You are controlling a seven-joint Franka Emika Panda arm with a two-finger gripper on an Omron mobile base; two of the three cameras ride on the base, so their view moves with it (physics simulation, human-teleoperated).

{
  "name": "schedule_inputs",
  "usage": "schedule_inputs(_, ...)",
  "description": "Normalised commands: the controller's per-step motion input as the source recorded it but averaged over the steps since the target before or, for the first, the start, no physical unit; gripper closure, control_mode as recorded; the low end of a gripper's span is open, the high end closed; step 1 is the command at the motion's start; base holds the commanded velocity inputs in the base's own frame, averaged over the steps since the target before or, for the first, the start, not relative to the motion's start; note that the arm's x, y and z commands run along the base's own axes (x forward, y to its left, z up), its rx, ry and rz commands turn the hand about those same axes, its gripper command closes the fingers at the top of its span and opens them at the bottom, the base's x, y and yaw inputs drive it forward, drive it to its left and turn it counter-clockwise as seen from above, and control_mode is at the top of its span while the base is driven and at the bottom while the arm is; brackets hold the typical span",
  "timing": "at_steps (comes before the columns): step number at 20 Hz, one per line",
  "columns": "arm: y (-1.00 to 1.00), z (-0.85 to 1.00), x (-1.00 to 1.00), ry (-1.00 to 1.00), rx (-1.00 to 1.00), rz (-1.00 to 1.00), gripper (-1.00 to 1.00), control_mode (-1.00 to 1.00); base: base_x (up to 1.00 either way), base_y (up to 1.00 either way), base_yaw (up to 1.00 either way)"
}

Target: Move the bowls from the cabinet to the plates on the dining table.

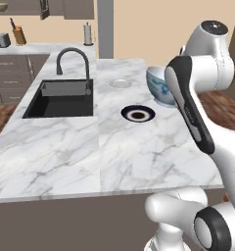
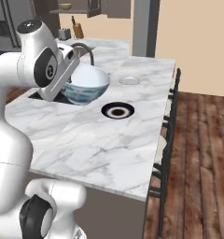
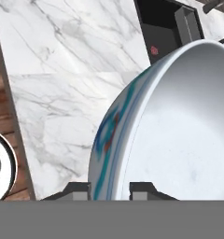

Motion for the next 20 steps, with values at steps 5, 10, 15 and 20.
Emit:
schedule_inputs(5, -0.02, -0.25, 0.72, 0.01, -0.03, 0.0, 1.0, -1.0, 0.0, 0.0, 0.0)
schedule_inputs(10, -0.08, -0.31, 0.71, 0.0, -0.06, 0.0, 1.0, -1.0, 0.0, 0.0, 0.0)
schedule_inputs(15, -0.07, -0.3, 0.65, 0.0, -0.06, 0.0, 1.0, -1.0, 0.0, 0.0, 0.0)
schedule_inputs(20, -0.04, -0.31, 0.58, 0.0, -0.05, 0.0, 1.0, -1.0, 0.0, 0.0, 0.0)
